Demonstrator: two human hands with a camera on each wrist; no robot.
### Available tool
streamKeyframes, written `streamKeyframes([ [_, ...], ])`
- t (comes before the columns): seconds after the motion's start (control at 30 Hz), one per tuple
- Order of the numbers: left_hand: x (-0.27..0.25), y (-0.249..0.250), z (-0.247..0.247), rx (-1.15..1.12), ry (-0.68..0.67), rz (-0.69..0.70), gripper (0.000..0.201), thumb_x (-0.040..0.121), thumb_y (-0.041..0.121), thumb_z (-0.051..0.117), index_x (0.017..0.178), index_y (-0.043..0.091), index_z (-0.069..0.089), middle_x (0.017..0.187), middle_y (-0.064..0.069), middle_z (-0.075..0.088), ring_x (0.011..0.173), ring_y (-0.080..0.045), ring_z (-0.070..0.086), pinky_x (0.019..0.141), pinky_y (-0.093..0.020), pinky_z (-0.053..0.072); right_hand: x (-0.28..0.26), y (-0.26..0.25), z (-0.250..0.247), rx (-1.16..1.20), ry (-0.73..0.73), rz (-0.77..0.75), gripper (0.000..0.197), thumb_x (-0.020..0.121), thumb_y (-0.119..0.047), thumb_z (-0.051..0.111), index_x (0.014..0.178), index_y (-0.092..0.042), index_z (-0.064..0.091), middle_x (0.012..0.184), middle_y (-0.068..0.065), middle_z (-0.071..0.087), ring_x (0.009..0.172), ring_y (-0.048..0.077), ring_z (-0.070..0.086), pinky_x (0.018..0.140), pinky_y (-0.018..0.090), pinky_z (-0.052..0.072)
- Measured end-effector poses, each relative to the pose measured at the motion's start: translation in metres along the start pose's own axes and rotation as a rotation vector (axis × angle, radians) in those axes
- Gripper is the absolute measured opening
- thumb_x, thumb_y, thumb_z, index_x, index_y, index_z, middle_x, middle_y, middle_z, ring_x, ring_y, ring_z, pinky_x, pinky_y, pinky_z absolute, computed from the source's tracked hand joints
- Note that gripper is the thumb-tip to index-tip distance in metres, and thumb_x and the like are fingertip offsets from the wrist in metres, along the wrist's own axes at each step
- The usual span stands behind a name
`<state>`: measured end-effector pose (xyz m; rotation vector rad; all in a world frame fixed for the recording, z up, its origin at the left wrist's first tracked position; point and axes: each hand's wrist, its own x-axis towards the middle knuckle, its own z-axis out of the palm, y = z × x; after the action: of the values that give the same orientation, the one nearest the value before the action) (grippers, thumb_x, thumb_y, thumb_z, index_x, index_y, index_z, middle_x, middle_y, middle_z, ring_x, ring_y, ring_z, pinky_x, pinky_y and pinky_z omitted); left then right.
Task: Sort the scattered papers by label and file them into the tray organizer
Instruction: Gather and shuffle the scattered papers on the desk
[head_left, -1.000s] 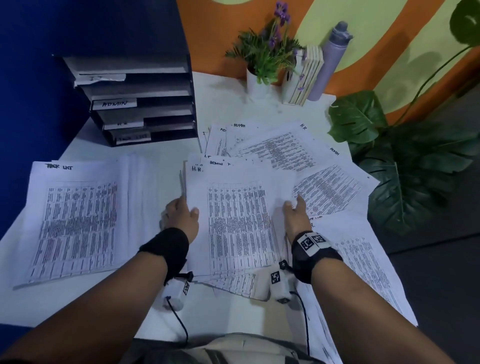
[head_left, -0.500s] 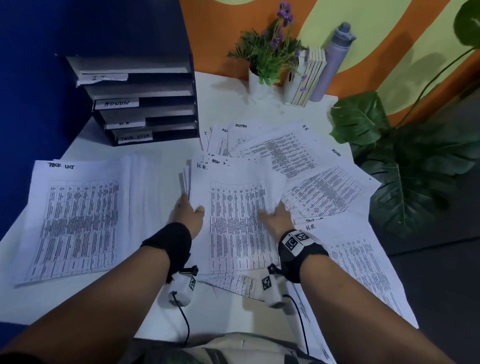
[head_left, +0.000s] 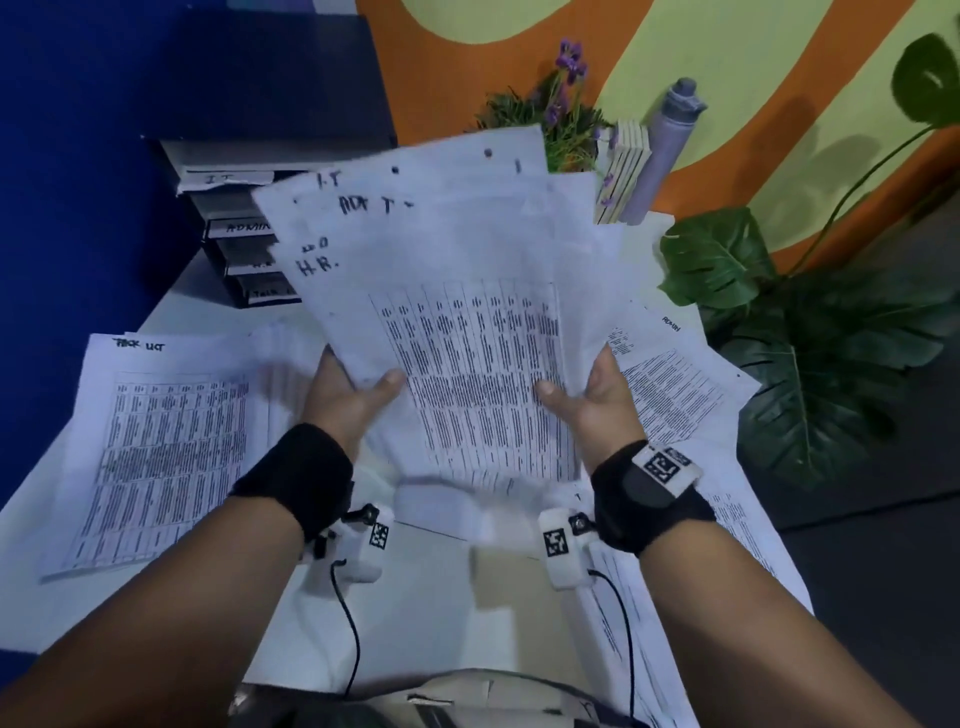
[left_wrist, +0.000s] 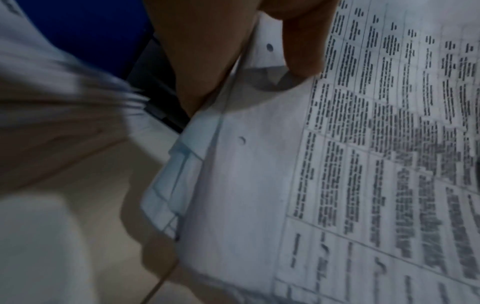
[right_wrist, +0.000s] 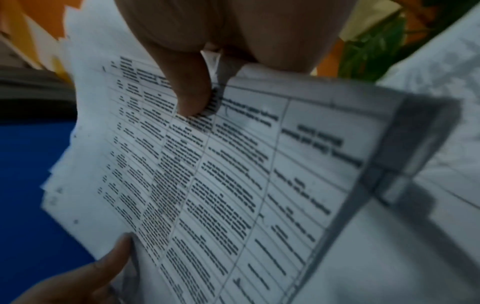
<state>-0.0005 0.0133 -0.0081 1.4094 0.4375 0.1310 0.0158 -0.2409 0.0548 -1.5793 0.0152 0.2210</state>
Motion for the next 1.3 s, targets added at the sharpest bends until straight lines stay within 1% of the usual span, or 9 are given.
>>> streamKeyframes([
  [0.17,-0.017,0.032,0.006,0.018,0.114,0.043,0.048,0.083,0.013,0.073,0.125,0.009,0.05,0.105,0.011,0.064,0.093,0.0,0.064,0.081,-0.018,0.051,0.0,-0.011,-0.002,0.033,0.06,-0.04,0.033,0.081,0.01,0.068,0.103,-0.004,0.048,0.057,-0.02,0.062,0.056,-0.008,0.059,0.07,0.003,0.046],
  [0.27,-0.025,0.027,0.008,0.09,0.144,-0.084,0.069,0.074,0.031,0.081,0.129,0.008,0.047,0.118,0.006,0.055,0.112,-0.015,0.055,0.093,-0.028,0.043,0.001,-0.008,-0.001,0.125,0.058,-0.097,0.069,0.071,0.02,0.069,0.128,-0.01,0.042,0.113,0.013,0.063,0.104,0.022,0.063,0.088,0.029,0.053],
  [0.33,-0.022,0.022,0.008,0.043,0.118,-0.073,0.054,0.071,0.025,0.083,0.117,0.015,0.057,0.107,0.008,0.064,0.104,-0.015,0.063,0.089,-0.031,0.047,0.006,-0.005,0.001,0.198,0.082,-0.096,0.078,0.063,0.02,0.067,0.126,-0.017,0.04,0.118,0.017,0.055,0.109,0.028,0.056,0.087,0.038,0.052],
  [0.63,-0.013,-0.007,0.012,0.048,0.081,-0.086,0.034,0.081,0.017,0.077,0.108,0.023,0.056,0.092,0.016,0.063,0.1,-0.02,0.062,0.093,-0.035,0.046,0.007,0.0,0.02,0.055,0.124,0.171,0.043,0.069,0.018,0.063,0.092,-0.018,0.058,0.093,0.002,0.064,0.086,0.015,0.058,0.071,0.025,0.045],
  [0.9,-0.011,-0.007,0.003,0.022,0.041,-0.06,0.034,0.072,0.015,0.083,0.094,0.031,0.063,0.084,0.02,0.072,0.09,-0.003,0.065,0.083,-0.027,0.049,0.006,-0.004,0.007,0.19,0.135,0.111,0.042,0.068,0.015,0.063,0.099,-0.011,0.053,0.084,-0.005,0.067,0.077,0.003,0.065,0.069,0.022,0.047],
  [1.0,-0.011,-0.005,0.006,0.018,0.04,-0.046,0.032,0.073,0.012,0.082,0.092,0.03,0.064,0.079,0.024,0.072,0.084,0.001,0.066,0.082,-0.026,0.049,0.006,-0.017,0.008,0.104,0.155,-0.013,0.067,0.068,0.007,0.069,0.121,-0.028,0.049,0.114,0.004,0.061,0.1,0.005,0.061,0.077,0.015,0.05],
  [1.07,-0.008,-0.004,0.006,0.009,0.032,-0.052,0.03,0.072,0.012,0.082,0.091,0.029,0.065,0.079,0.022,0.072,0.085,-0.002,0.066,0.084,-0.028,0.049,0.009,-0.035,0.009,0.014,0.21,-0.27,0.083,0.074,0.009,0.067,0.134,-0.04,0.036,0.13,0.0,0.049,0.116,0.004,0.051,0.092,0.027,0.048],
  [1.17,-0.006,-0.005,0.004,-0.002,0.026,-0.052,0.03,0.071,0.013,0.083,0.092,0.028,0.066,0.083,0.018,0.073,0.091,-0.008,0.067,0.088,-0.031,0.049,0.014,-0.074,0.012,-0.429,0.169,-0.632,0.085,0.081,-0.002,0.062,0.149,-0.028,0.021,0.139,0.001,0.043,0.116,0.009,0.049,0.084,0.019,0.046],
  [1.3,-0.001,-0.006,0.001,-0.03,0.017,-0.071,0.047,0.06,0.027,0.091,0.101,0.025,0.068,0.096,0.011,0.074,0.098,-0.012,0.067,0.091,-0.033,0.049,0.019,-0.103,0.018,-1.291,0.073,-0.736,0.075,0.087,-0.03,0.053,0.153,-0.026,0.017,0.154,-0.001,0.026,0.104,0.025,0.056,0.074,0.042,0.051],
])
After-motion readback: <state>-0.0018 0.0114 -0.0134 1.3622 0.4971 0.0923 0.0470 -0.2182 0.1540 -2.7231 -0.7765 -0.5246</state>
